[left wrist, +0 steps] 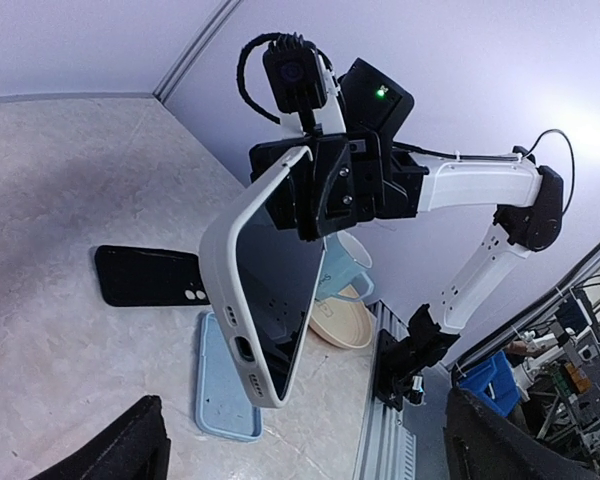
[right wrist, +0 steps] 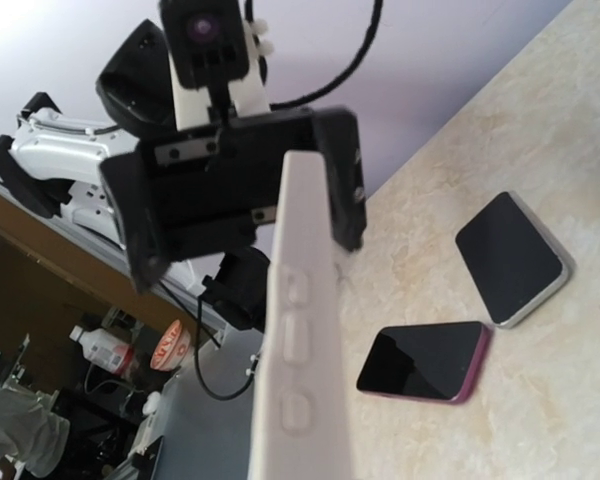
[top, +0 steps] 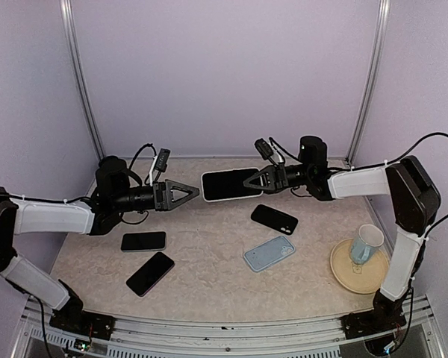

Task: Put the phone into the phone case
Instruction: Press the phone with the phone case, then pass from the left arm to the right

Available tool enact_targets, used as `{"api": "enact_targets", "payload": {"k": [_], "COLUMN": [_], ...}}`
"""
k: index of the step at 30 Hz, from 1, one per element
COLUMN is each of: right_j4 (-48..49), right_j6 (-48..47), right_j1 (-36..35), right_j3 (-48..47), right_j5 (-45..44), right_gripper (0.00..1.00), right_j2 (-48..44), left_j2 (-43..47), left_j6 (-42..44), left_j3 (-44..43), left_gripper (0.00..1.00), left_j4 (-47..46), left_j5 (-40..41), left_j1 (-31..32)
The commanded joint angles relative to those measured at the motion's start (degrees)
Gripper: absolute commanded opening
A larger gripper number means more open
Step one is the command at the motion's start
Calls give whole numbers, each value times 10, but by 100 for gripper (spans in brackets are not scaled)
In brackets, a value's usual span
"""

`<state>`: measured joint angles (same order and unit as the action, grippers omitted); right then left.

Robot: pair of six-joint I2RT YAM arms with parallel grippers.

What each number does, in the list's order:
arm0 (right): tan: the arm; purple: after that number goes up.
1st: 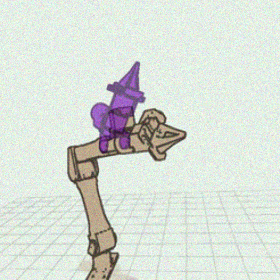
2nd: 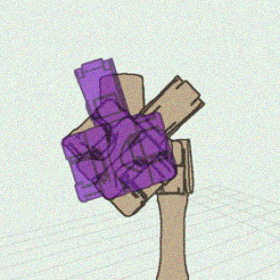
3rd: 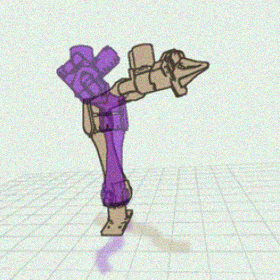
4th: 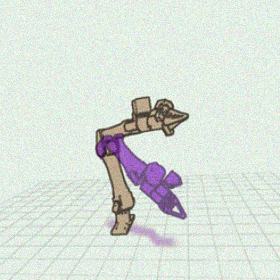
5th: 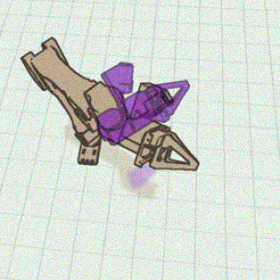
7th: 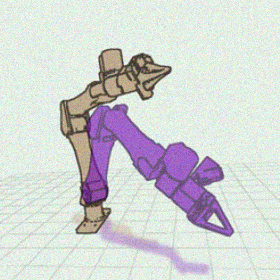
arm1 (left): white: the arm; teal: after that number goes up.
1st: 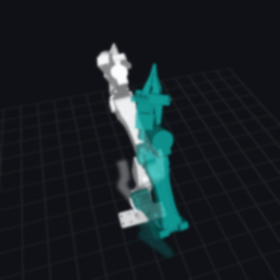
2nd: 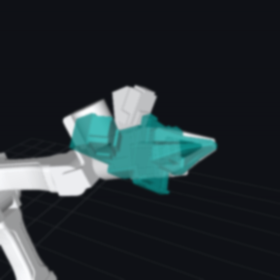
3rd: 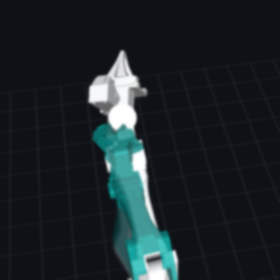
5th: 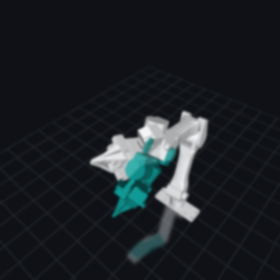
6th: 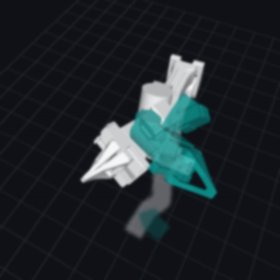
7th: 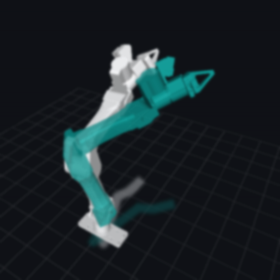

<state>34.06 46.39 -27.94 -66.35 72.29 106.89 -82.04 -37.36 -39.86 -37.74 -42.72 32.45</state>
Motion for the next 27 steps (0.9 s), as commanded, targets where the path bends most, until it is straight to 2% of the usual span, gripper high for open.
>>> {"api": "enact_targets", "payload": {"k": [1, 8, 17, 22, 27], "right_j4": [-15, -118, -182, -234, -251], "right_j6": [-24, -104, -160, -185, -191], "right_j1": [1, -16, -45, -53, -53], "right_j3": [-4, -34, -60, -77, -82], "right_j5": [-4, -13, -13, -26, -26], "right_gripper": [4, 4, 5, 4, 4], "right_j2": [-7, -5, 7, 16, 20], "left_j2": [14, -8, -55, -46, -19], "left_j6": [13, 14, 19, 100, 224], "left_j3": [-7, -34, -77, -127, -179], "left_gripper": [97, 99, 98, 99, 99], "left_j4": [27, 49, 67, 170, 304], "left_j5": [32, 36, 27, 87, 226], "left_j1": [-6, -6, 8, 11, 51]}}
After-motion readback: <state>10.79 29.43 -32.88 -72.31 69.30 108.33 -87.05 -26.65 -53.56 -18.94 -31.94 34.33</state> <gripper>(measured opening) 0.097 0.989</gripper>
